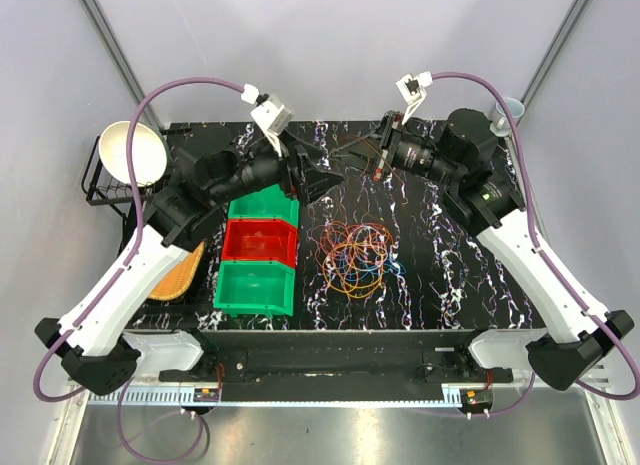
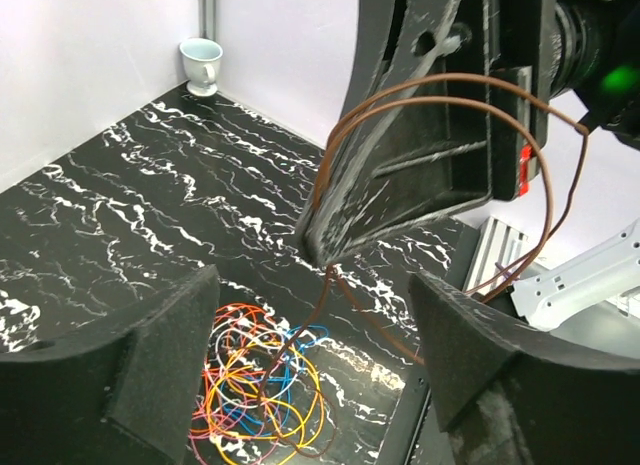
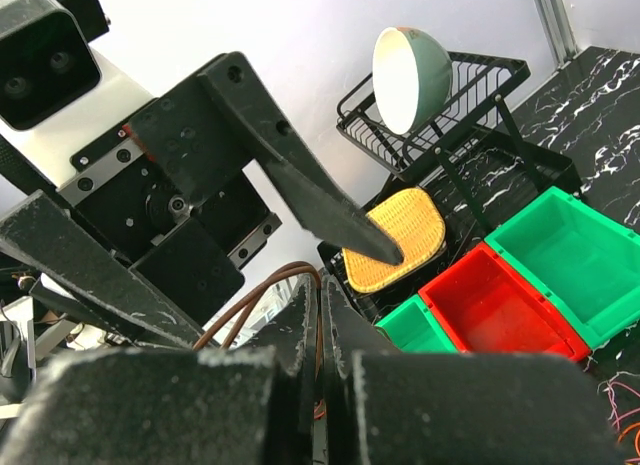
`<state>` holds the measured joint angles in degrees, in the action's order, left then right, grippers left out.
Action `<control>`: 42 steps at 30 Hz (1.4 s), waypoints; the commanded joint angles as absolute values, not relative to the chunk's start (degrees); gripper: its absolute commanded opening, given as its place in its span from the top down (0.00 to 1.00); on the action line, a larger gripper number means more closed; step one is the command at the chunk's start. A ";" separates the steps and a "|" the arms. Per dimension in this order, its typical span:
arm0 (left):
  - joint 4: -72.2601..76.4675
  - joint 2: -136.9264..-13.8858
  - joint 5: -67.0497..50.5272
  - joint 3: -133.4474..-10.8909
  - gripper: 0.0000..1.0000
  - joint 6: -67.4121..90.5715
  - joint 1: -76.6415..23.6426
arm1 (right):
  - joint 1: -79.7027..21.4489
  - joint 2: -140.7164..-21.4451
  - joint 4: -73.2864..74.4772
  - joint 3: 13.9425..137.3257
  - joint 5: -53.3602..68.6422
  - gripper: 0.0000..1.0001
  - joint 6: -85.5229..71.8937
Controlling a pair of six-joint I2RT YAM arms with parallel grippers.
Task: Untangle the cables
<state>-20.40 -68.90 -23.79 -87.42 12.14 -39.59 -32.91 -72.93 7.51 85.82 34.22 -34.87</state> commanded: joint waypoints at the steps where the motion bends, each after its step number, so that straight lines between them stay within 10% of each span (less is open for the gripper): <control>1: -15.64 -69.78 -24.08 -90.09 0.28 13.09 -40.60 | -33.13 -72.25 4.31 85.52 36.12 1.00 -35.42; 13: -16.26 -71.89 -20.13 -90.70 1.00 13.80 -41.84 | -33.13 -71.28 4.04 84.20 36.04 1.00 -35.33; 18: -17.93 -71.19 -15.74 -90.53 1.00 13.71 -41.92 | -33.14 -69.88 4.22 82.44 34.20 0.93 -35.16; 23: -20.56 -70.23 -9.50 -90.61 1.00 13.36 -41.92 | -33.22 -67.07 7.45 79.03 30.24 0.32 -33.23; 42: -28.92 -70.40 7.74 -87.90 1.00 7.82 -31.03 | -33.13 -59.76 27.51 64.25 6.32 0.23 -27.51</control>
